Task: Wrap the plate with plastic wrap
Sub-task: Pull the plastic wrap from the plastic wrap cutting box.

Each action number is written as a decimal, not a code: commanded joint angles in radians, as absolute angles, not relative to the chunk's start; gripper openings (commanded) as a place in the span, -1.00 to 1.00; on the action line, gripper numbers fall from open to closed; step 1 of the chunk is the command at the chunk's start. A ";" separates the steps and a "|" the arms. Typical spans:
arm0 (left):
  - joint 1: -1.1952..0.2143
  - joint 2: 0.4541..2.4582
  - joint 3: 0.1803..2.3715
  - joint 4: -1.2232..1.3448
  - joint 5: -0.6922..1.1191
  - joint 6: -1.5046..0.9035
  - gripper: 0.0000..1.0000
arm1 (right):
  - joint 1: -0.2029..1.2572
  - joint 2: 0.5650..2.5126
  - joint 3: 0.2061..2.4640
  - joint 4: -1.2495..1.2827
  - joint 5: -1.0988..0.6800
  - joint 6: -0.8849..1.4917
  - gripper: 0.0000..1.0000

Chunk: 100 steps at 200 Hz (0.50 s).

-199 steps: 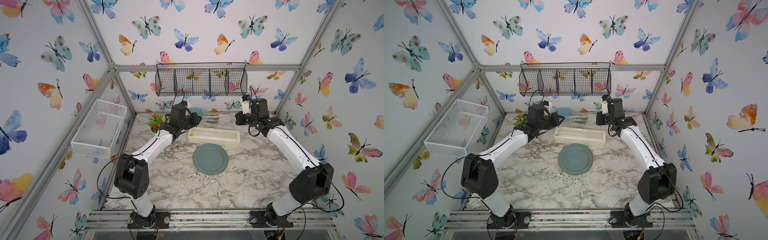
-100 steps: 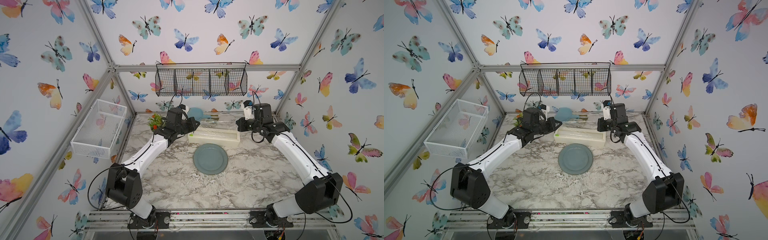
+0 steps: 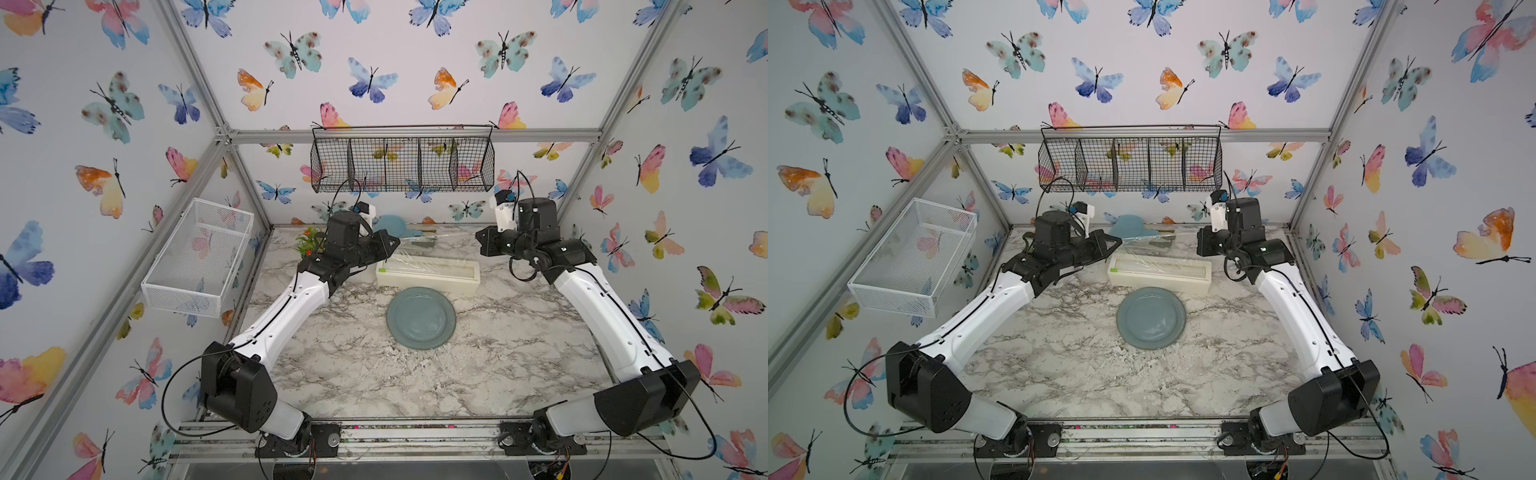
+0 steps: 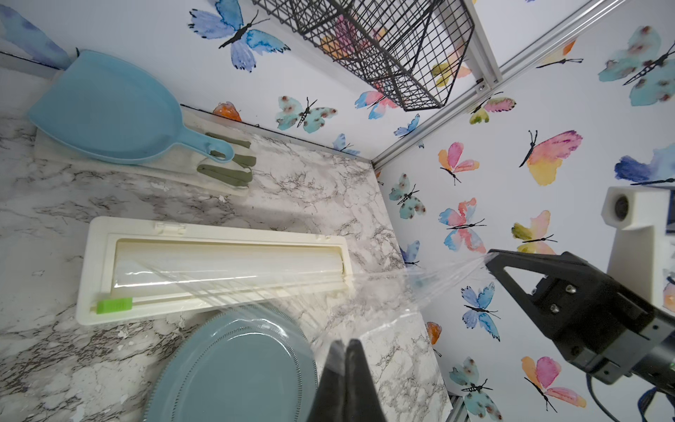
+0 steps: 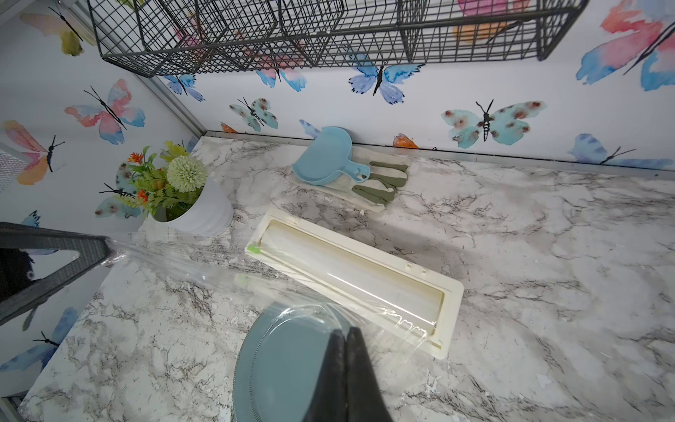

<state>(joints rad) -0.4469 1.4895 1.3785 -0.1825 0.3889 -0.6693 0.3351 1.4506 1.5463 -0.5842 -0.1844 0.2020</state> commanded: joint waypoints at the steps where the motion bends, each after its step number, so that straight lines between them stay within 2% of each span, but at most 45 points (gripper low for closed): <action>1: -0.446 1.422 1.392 -0.140 0.424 -0.656 -1.00 | 0.330 1.426 1.566 -0.627 -0.190 0.216 -0.96; 44: -0.466 1.327 1.264 -0.131 0.419 -0.656 -1.00 | 0.330 1.392 1.504 -0.623 -0.244 0.246 -0.96; 100: -0.539 1.167 0.967 -0.098 0.398 -0.662 -1.00 | 0.331 1.268 1.164 -0.560 -0.319 0.300 -0.96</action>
<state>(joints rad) -0.5114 1.2476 1.0710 -0.1501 0.3977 -0.6693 0.3355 1.3052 1.2774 -0.5758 -0.2760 0.2604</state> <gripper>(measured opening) 0.053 0.049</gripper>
